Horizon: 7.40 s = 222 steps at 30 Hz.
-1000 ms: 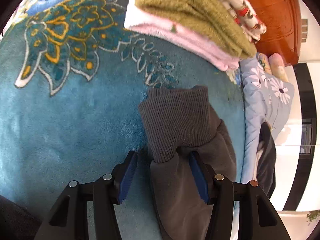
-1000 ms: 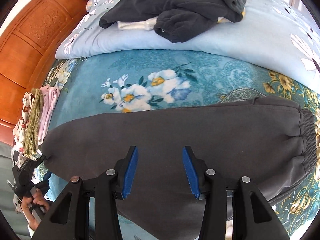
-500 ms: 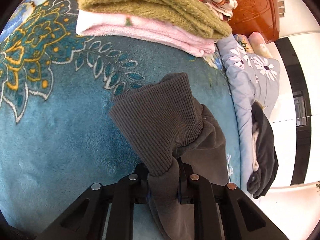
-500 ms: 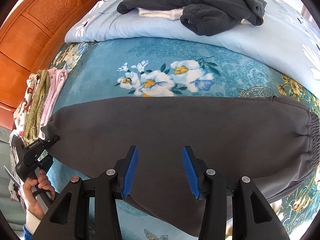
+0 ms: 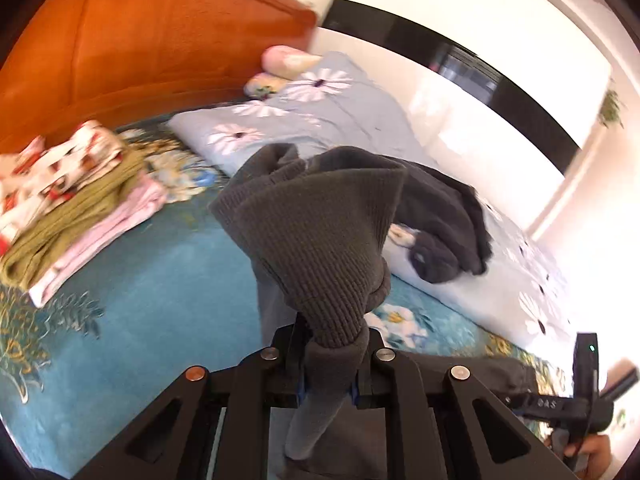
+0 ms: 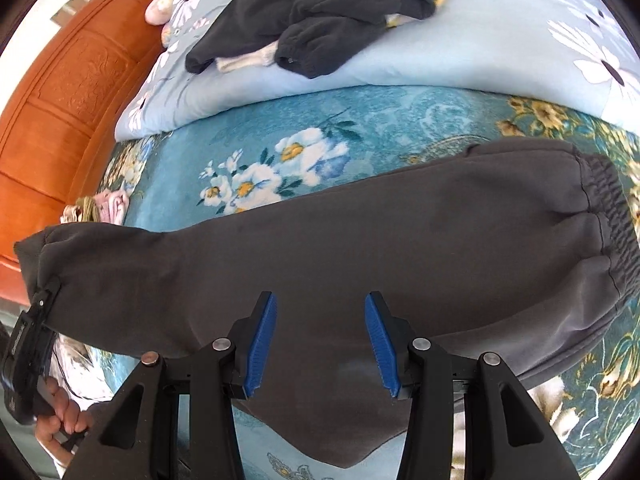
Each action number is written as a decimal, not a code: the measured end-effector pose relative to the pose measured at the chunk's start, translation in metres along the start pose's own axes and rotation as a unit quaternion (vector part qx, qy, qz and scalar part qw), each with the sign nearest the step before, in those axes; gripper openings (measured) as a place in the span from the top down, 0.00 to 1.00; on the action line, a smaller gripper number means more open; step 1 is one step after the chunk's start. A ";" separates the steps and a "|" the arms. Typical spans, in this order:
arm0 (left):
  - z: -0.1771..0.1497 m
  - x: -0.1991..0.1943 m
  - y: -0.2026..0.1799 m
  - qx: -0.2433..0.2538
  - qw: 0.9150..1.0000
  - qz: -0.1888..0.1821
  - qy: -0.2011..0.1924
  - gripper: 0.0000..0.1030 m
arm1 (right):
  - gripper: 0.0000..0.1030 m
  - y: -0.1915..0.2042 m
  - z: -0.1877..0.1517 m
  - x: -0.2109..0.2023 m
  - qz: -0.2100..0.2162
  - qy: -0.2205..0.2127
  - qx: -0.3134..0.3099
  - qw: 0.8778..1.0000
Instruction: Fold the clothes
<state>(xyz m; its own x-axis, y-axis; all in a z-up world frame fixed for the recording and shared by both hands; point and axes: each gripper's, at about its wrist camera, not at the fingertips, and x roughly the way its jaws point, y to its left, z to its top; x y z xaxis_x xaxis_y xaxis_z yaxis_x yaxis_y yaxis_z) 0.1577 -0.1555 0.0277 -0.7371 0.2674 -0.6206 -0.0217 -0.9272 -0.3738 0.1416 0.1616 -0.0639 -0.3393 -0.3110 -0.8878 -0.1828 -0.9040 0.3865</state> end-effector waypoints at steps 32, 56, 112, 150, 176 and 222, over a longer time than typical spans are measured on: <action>-0.125 0.093 -0.161 0.240 0.935 0.060 0.255 0.31 | 0.29 -0.116 -0.015 -0.007 0.170 -0.034 0.184 0.968; -0.085 0.079 0.043 -0.190 0.951 0.060 0.235 0.14 | 0.29 -0.078 -0.025 0.006 0.212 0.042 0.156 0.964; -0.151 0.111 -0.161 0.140 0.922 -0.146 0.330 0.24 | 0.29 -0.123 -0.009 0.010 0.230 0.031 0.177 0.957; -0.070 0.014 0.112 -0.302 0.945 -0.087 0.088 0.24 | 0.77 0.095 0.059 0.017 0.342 0.089 -0.006 0.935; -0.095 0.062 0.073 -0.404 0.866 -0.260 0.136 0.24 | 0.77 0.214 0.088 0.034 0.333 0.153 -0.087 0.926; -0.110 0.103 0.029 -0.196 0.944 -0.066 0.259 0.23 | 0.52 -0.083 0.053 0.004 0.106 0.032 0.040 0.993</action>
<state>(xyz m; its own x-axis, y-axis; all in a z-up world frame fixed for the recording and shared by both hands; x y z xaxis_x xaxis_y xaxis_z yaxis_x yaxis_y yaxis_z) 0.1553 -0.1263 -0.1228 -0.3150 0.5602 -0.7661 0.2355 -0.7358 -0.6349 0.1070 0.2511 -0.0866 -0.3185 -0.5115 -0.7981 -0.1867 -0.7916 0.5818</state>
